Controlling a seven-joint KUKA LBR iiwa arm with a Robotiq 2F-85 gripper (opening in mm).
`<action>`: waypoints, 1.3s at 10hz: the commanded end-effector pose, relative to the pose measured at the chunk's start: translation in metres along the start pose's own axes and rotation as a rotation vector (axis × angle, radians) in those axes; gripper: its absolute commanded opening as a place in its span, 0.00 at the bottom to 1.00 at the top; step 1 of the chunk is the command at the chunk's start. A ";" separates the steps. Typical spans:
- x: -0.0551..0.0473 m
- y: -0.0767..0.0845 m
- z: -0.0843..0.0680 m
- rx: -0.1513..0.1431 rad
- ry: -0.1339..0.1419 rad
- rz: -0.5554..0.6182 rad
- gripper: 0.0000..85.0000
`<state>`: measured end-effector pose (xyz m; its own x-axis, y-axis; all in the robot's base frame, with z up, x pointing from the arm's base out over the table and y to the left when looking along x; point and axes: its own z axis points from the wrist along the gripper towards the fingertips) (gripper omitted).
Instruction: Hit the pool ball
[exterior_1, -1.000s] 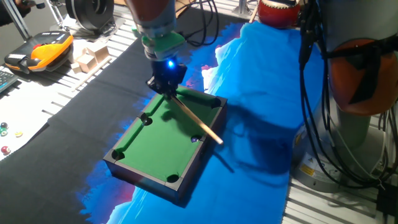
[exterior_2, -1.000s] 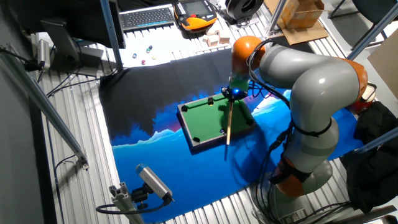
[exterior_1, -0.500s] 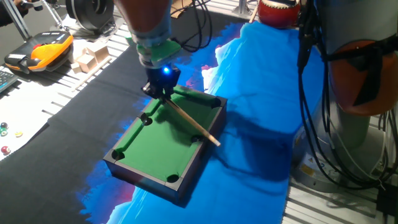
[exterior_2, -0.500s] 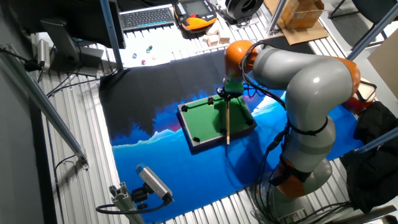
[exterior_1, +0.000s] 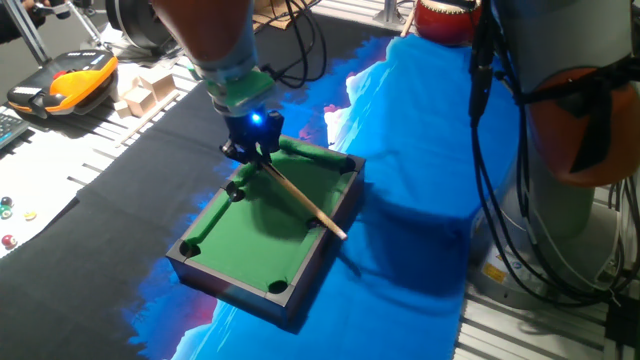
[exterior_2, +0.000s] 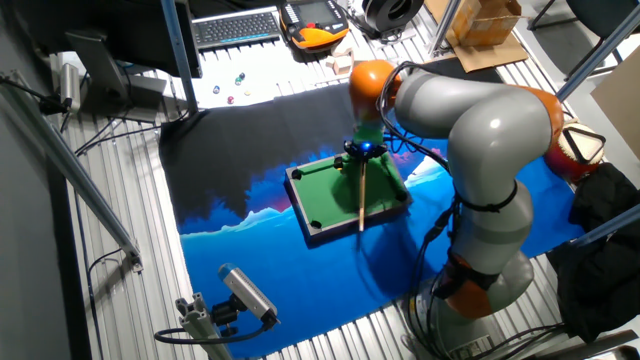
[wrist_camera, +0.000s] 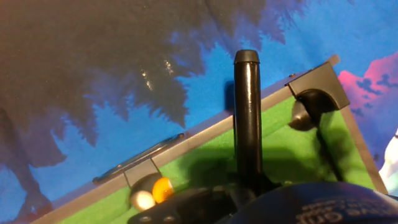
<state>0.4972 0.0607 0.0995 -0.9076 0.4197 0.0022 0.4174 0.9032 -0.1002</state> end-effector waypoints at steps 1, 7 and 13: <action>0.000 0.001 0.001 -0.005 0.009 0.007 0.40; 0.003 -0.005 -0.014 -0.016 0.046 0.038 0.60; 0.010 -0.024 -0.073 -0.022 0.036 -0.058 0.00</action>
<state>0.4816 0.0483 0.1704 -0.9303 0.3636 0.0486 0.3595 0.9300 -0.0762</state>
